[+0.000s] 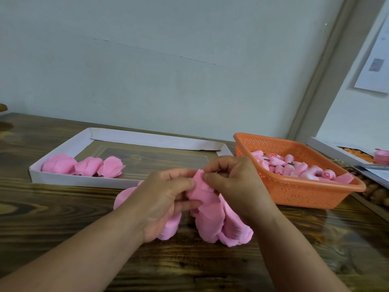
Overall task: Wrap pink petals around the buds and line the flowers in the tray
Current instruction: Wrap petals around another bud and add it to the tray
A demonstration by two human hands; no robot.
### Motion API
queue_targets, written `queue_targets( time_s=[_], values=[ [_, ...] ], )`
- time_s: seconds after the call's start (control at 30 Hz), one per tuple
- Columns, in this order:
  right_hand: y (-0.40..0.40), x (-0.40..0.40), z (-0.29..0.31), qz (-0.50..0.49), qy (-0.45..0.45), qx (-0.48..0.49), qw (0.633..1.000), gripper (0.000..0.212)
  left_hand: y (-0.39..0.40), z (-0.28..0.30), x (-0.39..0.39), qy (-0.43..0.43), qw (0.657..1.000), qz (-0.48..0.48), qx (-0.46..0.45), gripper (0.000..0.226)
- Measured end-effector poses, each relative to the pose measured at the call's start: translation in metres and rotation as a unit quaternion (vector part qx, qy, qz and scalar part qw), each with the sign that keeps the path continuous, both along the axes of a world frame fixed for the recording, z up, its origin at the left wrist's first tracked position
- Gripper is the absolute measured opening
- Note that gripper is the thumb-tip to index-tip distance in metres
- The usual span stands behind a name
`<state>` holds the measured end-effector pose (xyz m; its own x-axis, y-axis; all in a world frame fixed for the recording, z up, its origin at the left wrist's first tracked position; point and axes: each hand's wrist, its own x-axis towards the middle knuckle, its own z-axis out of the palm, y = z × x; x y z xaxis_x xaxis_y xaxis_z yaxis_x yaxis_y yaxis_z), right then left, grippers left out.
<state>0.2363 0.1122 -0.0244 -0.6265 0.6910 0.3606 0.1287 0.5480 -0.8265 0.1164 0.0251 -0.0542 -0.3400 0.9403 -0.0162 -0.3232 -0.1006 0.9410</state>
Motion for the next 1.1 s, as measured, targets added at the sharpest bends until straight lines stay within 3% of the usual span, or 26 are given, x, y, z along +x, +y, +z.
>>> queue_targets(
  time_s=[0.13,0.43,0.6,0.67,0.87,1.1],
  values=[
    [0.006,0.002,-0.001,-0.018,0.031,-0.035,0.999,0.024,-0.001,0.001,0.002,0.001,1.000,0.011,0.026,0.031],
    [0.012,0.003,-0.003,-0.018,0.044,-0.044,0.998,0.028,-0.003,-0.004,0.007,0.251,0.966,0.032,0.057,0.031],
    [0.012,0.003,-0.003,-0.009,0.042,-0.047,0.998,0.022,-0.006,-0.003,0.007,0.332,0.941,0.049,0.051,0.010],
    [0.012,0.004,-0.003,0.005,0.050,-0.055,0.997,0.019,-0.006,-0.001,0.006,0.314,0.947,0.043,0.050,0.008],
    [0.010,0.004,-0.002,0.028,0.060,-0.055,0.996,0.015,-0.005,0.003,0.003,0.154,0.987,0.035,0.039,0.005],
    [0.007,0.002,-0.001,0.046,0.050,-0.044,0.997,0.014,-0.004,0.002,0.002,0.130,0.990,0.038,0.025,0.005]
  ],
)
